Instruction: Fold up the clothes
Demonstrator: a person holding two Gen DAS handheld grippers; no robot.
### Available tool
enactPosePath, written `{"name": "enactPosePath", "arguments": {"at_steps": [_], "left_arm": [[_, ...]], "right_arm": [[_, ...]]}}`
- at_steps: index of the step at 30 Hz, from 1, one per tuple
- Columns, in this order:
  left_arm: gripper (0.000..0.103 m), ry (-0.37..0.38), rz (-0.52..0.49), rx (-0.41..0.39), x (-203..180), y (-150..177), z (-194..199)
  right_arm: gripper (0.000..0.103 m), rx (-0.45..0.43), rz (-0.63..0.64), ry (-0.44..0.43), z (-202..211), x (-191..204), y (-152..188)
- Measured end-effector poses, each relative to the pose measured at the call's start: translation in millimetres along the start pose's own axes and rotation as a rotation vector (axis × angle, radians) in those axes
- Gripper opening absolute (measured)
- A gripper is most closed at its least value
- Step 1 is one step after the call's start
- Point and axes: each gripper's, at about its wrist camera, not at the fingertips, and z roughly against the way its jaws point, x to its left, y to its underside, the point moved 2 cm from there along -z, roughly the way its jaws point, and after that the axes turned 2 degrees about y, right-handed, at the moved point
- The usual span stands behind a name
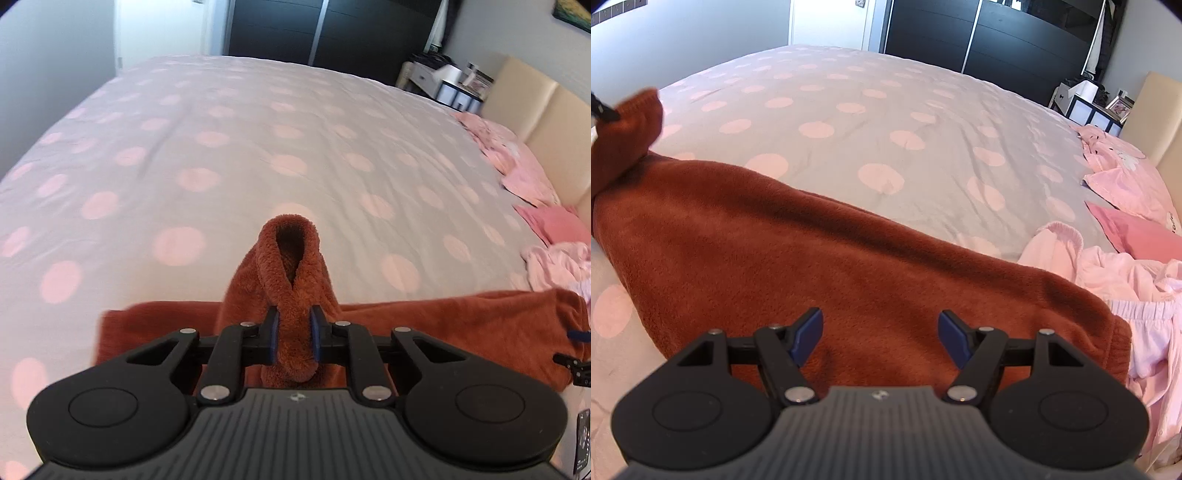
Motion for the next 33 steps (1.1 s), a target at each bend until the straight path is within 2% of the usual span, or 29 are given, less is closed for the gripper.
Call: {"name": "enactPosePath", "arguments": {"at_steps": [6,10,13,16,18,21,22,23,25,27,28,29,32,33], "left_arm": [[0.013,-0.15,0.113,-0.021,70.9,2.3,22.3],[0.013,-0.186,0.2,0.041,117.0,23.2,6.5],[0.013,-0.192,0.21,0.081,139.1,45.9,-18.6],[0.015,-0.208,0.223,0.117,156.7,62.9,-27.5],[0.017,-0.239,0.212,0.073,160.1,63.5,-19.2],[0.04,-0.136,0.22,0.001,156.0,54.5,-1.1],[0.055,-0.116,0.197,-0.026,149.8,50.1,3.3],[0.057,-0.117,0.162,-0.045,142.3,46.8,5.5],[0.056,-0.095,0.119,-0.028,129.0,42.4,2.6],[0.051,-0.053,0.095,-0.016,119.6,41.4,-4.6],[0.046,-0.033,0.083,-0.011,115.2,41.2,-8.9],[0.046,-0.018,0.078,-0.001,112.2,42.3,-15.1],[0.045,0.003,0.066,0.024,107.7,47.5,-37.9],[0.045,-0.014,0.068,0.031,108.8,49.7,-45.5]], "right_arm": [[0.072,0.01,0.014,0.002,-4.0,5.6,-0.1],[0.072,0.018,0.014,0.005,-6.4,7.3,-0.2],[0.072,0.025,0.012,0.004,-9.2,9.7,-0.8],[0.072,0.021,0.019,-0.006,-10.4,13.0,-2.3],[0.072,0.004,0.02,-0.025,-9.0,15.4,-4.0],[0.072,-0.023,0.002,-0.106,-6.9,22.4,-12.4],[0.072,-0.024,-0.005,-0.138,-8.5,27.0,-17.3],[0.071,-0.025,-0.007,-0.176,-11.2,33.4,-22.8],[0.069,-0.025,0.001,-0.274,-20.0,53.8,-36.1],[0.057,-0.021,0.009,-0.362,-31.0,81.8,-50.7],[0.042,-0.015,0.016,-0.405,-36.7,97.1,-58.4],[0.031,-0.016,0.035,-0.428,-42.3,113.1,-65.5],[0.029,-0.019,0.086,-0.457,-61.6,155.7,-86.0],[0.029,-0.005,0.073,-0.459,-71.8,163.9,-92.3]]}}
